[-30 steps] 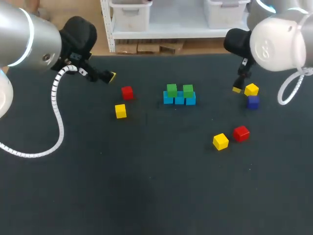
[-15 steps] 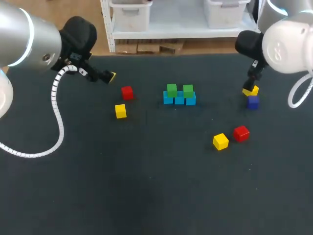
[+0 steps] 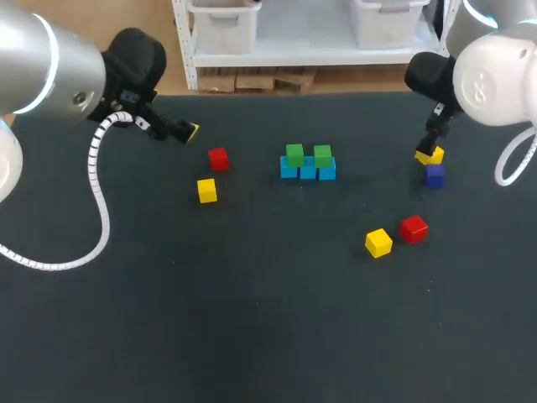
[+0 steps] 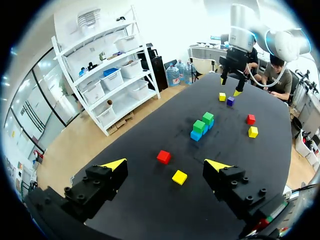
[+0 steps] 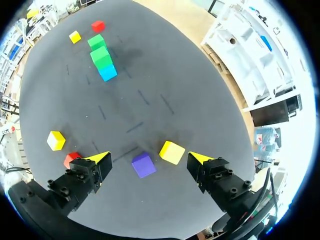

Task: Place the blue cubes, place green cubes on the blue cubes, place the yellow cubes on the green cubes, then place the red cubes on the yellow cubes, and place purple cube on the red cubes.

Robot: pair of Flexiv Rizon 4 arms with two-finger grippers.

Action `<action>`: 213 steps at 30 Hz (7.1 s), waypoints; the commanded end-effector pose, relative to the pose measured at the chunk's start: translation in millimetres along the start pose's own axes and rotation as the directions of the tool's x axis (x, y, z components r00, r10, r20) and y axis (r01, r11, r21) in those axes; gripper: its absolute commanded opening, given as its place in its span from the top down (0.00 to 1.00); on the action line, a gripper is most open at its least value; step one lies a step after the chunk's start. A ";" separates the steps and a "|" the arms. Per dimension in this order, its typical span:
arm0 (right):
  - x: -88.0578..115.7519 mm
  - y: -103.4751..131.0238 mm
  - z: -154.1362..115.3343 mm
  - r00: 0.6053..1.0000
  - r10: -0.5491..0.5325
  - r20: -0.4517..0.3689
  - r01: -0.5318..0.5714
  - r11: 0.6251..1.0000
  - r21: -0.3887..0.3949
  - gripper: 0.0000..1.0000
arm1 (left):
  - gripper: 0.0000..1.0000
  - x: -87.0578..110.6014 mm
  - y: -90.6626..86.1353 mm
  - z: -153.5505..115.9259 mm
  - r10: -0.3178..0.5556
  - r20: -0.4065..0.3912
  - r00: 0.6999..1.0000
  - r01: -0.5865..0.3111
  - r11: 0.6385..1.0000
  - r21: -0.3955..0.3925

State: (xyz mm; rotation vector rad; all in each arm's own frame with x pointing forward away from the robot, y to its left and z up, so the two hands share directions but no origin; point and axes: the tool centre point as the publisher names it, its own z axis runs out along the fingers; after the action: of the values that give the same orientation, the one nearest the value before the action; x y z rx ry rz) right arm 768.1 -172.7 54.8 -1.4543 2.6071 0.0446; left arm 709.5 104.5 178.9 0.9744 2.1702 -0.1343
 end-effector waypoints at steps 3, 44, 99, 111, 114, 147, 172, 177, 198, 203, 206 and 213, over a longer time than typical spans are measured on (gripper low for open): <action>-0.1 2.1 6.0 1.000 0.001 -0.004 -0.001 1.000 -0.007 0.00 | 0.00 0.2 0.8 0.7 0.001 0.001 1.000 -0.001 1.000 0.002; -3.4 -29.2 46.3 0.967 0.229 -0.110 -0.237 0.970 -0.057 0.00 | 0.00 0.2 0.8 0.7 0.001 0.001 1.000 -0.001 1.000 0.002; -74.6 28.4 -18.7 0.982 -0.188 0.006 0.188 0.982 -0.024 1.00 | 0.00 0.2 0.8 0.7 0.001 0.001 1.000 -0.001 1.000 0.002; -110.6 51.2 -42.1 0.938 -0.345 0.028 0.345 0.938 -0.037 1.00 | 0.00 0.2 0.8 0.7 0.001 0.001 1.000 -0.001 1.000 0.002; -121.4 54.2 -44.5 0.926 -0.376 0.021 0.377 0.926 -0.038 1.00 | 0.00 0.2 0.8 0.7 0.001 0.001 1.000 -0.001 1.000 0.002; -184.6 85.4 -0.3 0.814 -0.580 -0.018 0.566 0.799 -0.202 1.00 | 0.00 0.2 0.8 0.7 0.001 0.001 1.000 -0.001 1.000 0.002; -180.2 99.0 16.0 0.824 -0.565 -0.040 0.538 0.803 -0.256 1.00 | 0.00 0.2 0.8 0.7 0.001 0.001 1.000 -0.001 1.000 0.002; -181.8 93.2 20.4 0.828 -0.558 -0.054 0.530 0.810 -0.253 1.00 | 0.00 0.2 0.8 0.7 0.001 0.001 1.000 -0.001 1.000 0.002; -186.0 86.4 31.4 0.832 -0.551 -0.062 0.520 0.814 -0.257 1.00 | 0.00 0.2 0.8 0.7 0.001 0.001 1.000 -0.001 1.000 0.002; -186.4 85.8 31.1 0.832 -0.550 -0.065 0.519 0.815 -0.256 1.00 | 0.00 0.2 0.8 0.7 0.001 0.001 1.000 -0.001 1.000 0.002; -186.9 85.7 31.4 0.831 -0.552 -0.064 0.520 0.814 -0.259 0.99 | 0.00 0.2 0.8 0.7 0.001 0.001 1.000 -0.001 1.000 0.002; -186.5 86.2 29.5 0.831 -0.554 -0.060 0.522 0.811 -0.265 0.29 | 0.00 0.2 0.8 0.7 0.001 0.001 1.000 -0.001 1.000 0.002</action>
State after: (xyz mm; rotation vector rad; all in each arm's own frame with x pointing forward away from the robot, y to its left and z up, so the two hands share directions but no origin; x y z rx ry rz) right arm 786.7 31.0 48.6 -2.2998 2.2209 0.1828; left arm 709.5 104.5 178.9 0.9744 2.1702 -0.1343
